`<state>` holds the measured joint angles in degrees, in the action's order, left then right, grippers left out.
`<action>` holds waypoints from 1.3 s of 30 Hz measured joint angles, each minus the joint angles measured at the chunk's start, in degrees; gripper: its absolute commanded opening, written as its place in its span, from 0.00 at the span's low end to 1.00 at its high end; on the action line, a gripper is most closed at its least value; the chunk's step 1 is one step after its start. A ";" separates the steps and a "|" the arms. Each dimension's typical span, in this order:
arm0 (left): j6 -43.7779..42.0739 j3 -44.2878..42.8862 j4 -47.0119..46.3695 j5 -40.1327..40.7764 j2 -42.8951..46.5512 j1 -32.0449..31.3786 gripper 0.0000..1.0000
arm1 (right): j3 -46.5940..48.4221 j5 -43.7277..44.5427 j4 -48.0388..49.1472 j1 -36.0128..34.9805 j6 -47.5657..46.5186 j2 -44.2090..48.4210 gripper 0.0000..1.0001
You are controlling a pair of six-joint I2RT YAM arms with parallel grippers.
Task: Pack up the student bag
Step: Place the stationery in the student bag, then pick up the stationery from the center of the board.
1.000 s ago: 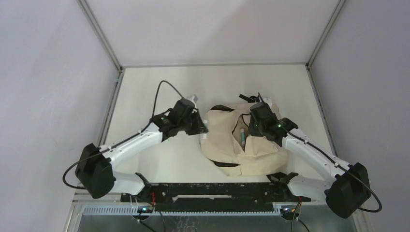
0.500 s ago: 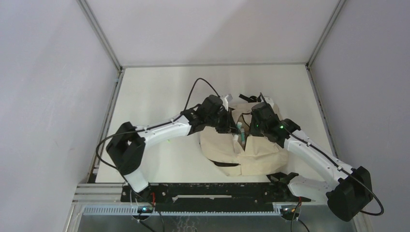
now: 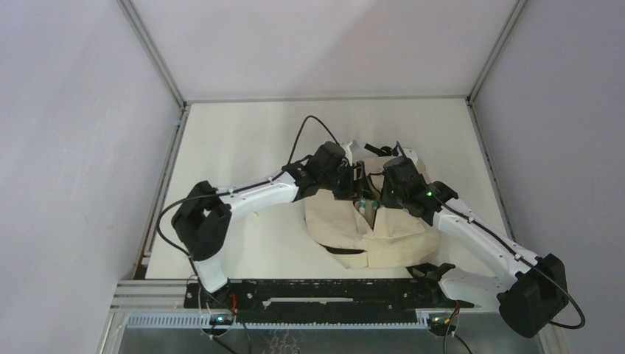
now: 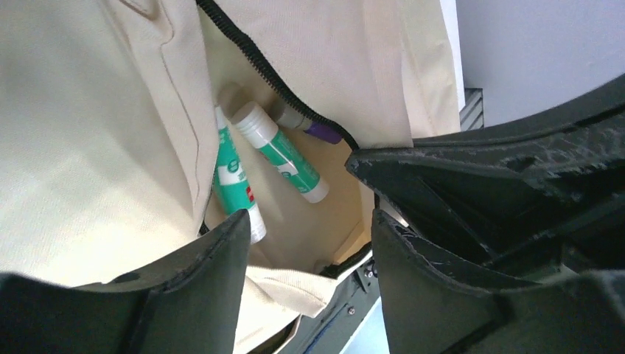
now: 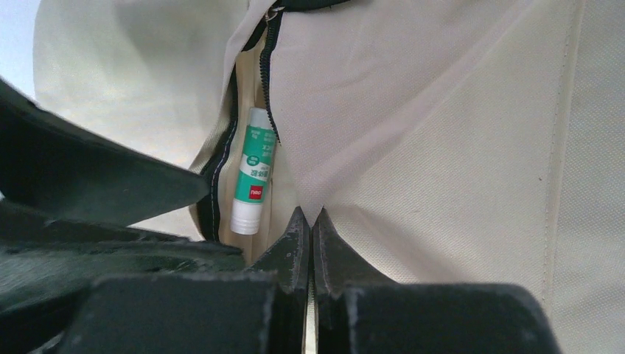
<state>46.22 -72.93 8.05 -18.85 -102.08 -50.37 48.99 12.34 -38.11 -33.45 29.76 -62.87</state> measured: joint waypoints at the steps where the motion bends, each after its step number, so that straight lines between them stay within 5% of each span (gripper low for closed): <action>1: -0.72 0.04 1.07 0.79 0.70 0.20 0.63 | 0.00 0.00 0.00 0.00 0.00 0.00 0.00; 8: -3.76 7.91 5.01 5.03 14.25 4.61 0.63 | 0.00 0.24 0.00 0.00 0.00 0.00 0.00; 14: -4.94 21.88 12.17 18.51 28.00 16.26 0.71 | 0.00 0.20 0.07 0.00 -0.02 -0.37 0.00; 22: -0.52 33.35 20.81 28.35 31.26 30.91 0.92 | 0.00 -0.44 0.63 0.00 -0.07 -1.70 0.00; 27: 2.29 33.48 22.84 33.86 29.68 30.97 0.86 | 0.00 -0.42 0.61 0.00 -0.07 -1.70 0.00; 35: 4.90 32.20 23.19 37.97 20.79 31.23 0.63 | 0.00 -0.42 0.59 -0.07 -0.07 -1.70 0.00; 39: 5.77 29.90 22.36 39.34 17.59 31.56 0.10 | 0.00 -0.42 0.59 -0.07 -0.07 -1.70 0.00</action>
<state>51.99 -43.03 30.41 20.49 -84.49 -18.81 48.99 11.92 -37.52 -33.52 29.69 -64.58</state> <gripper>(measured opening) 0.480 0.009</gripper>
